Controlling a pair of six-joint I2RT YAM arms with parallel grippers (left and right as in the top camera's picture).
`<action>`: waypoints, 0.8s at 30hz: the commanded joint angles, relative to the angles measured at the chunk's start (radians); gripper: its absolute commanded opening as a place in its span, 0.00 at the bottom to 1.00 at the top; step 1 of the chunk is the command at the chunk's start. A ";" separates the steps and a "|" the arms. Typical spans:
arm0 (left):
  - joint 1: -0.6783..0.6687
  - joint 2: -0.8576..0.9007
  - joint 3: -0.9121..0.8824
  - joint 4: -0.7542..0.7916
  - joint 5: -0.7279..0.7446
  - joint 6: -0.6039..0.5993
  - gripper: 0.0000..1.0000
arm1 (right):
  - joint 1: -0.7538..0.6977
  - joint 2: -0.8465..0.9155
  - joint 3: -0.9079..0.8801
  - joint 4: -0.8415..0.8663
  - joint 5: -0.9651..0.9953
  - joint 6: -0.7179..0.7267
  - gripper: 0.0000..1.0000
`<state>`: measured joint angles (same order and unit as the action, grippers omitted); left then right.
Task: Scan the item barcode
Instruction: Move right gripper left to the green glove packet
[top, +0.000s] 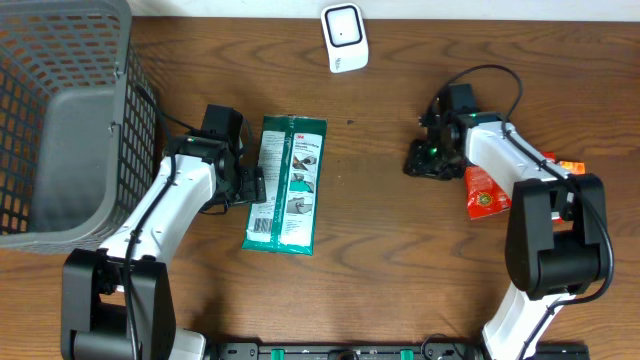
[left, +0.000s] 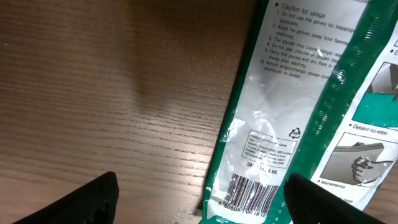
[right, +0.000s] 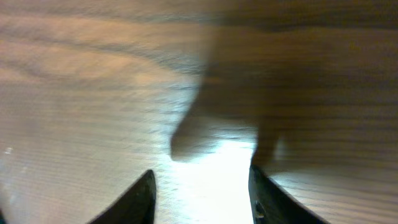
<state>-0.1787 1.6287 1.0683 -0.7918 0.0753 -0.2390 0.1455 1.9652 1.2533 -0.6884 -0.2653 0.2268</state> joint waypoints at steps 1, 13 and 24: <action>0.000 -0.001 0.004 -0.003 -0.008 -0.003 0.86 | 0.037 0.005 -0.004 0.008 -0.059 0.005 0.48; 0.000 -0.001 0.004 0.009 -0.008 -0.003 0.97 | 0.192 0.005 -0.004 0.066 -0.062 0.005 0.77; -0.003 -0.001 0.002 0.060 -0.004 -0.030 0.97 | 0.285 0.005 -0.004 0.108 -0.062 0.005 0.83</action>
<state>-0.1791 1.6287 1.0683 -0.7311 0.0757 -0.2398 0.4072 1.9652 1.2533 -0.5884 -0.3199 0.2306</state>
